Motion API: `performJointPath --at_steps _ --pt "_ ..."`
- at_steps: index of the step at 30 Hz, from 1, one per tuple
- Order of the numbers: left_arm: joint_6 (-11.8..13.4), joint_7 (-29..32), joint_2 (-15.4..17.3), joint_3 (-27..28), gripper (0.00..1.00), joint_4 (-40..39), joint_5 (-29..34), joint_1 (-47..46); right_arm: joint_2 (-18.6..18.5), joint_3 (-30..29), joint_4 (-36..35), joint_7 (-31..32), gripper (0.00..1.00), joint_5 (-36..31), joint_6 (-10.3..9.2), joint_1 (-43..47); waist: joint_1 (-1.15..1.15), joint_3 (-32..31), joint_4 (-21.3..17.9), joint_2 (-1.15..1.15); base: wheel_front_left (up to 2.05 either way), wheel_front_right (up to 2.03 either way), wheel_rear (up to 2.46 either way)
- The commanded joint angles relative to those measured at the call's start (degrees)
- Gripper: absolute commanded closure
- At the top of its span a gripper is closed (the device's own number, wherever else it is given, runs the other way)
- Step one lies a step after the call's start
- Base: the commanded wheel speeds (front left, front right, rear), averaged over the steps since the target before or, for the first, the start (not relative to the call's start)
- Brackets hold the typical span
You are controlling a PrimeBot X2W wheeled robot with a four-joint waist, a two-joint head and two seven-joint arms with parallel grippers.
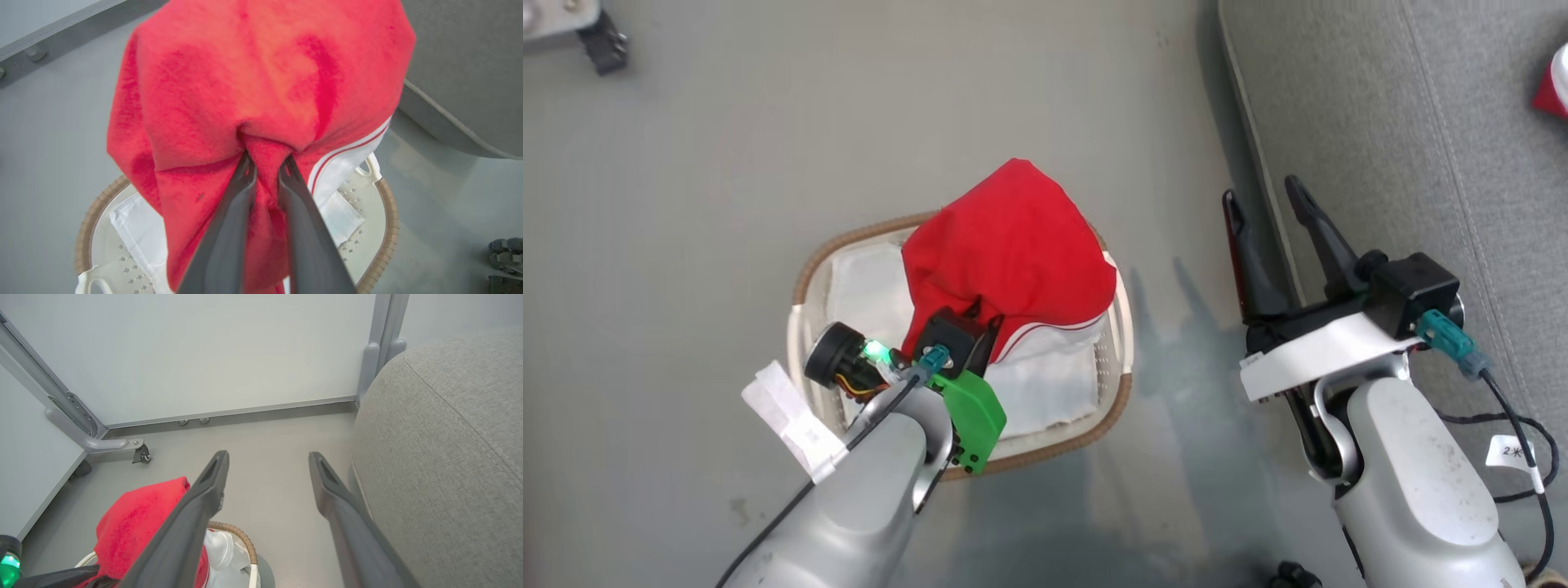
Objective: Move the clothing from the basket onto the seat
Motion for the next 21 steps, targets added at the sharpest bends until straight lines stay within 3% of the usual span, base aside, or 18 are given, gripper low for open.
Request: performJointPath --at_steps 1,21 --pt "0.3 -0.3 0.1 0.5 1.00 -1.3 0.0 1.7 -0.3 -0.1 0.5 -0.3 0.00 -0.5 -0.06 1.4 0.00 -5.4 3.9 0.00 0.00 0.00 0.00" --pt "0.8 -0.3 1.1 12.2 1.00 -22.7 3.3 14.3 -0.4 -0.9 4.6 -0.3 0.00 -2.2 -0.06 10.5 0.00 -18.0 6.4 0.00 0.00 0.00 0.00"
